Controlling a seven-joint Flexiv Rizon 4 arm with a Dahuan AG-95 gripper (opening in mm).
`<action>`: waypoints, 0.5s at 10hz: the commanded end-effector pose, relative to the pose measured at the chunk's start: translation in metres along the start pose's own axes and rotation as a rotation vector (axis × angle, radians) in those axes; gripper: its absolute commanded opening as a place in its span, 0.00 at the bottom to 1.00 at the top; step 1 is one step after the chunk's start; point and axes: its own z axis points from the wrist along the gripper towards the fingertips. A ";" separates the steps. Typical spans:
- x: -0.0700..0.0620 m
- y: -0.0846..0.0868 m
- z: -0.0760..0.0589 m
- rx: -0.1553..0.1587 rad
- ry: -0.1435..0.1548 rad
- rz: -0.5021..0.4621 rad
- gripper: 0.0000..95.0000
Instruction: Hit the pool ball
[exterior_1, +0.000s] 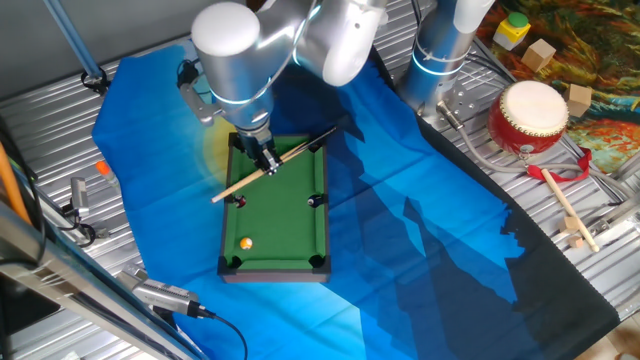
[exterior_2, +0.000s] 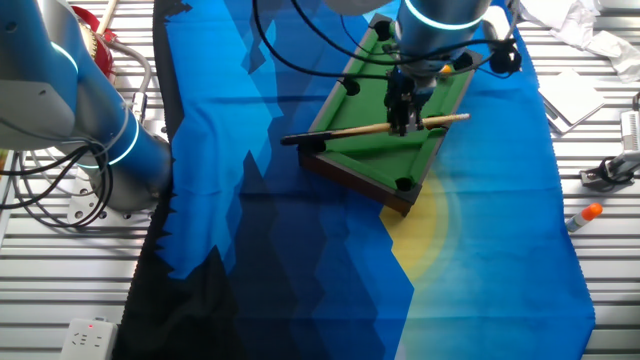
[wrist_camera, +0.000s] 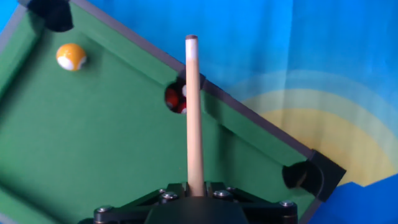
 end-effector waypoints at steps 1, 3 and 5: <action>0.000 0.005 -0.006 -0.006 0.011 -0.071 0.00; -0.017 0.026 -0.006 -0.013 0.004 -0.067 0.00; -0.028 0.036 -0.003 -0.010 0.012 -0.169 0.00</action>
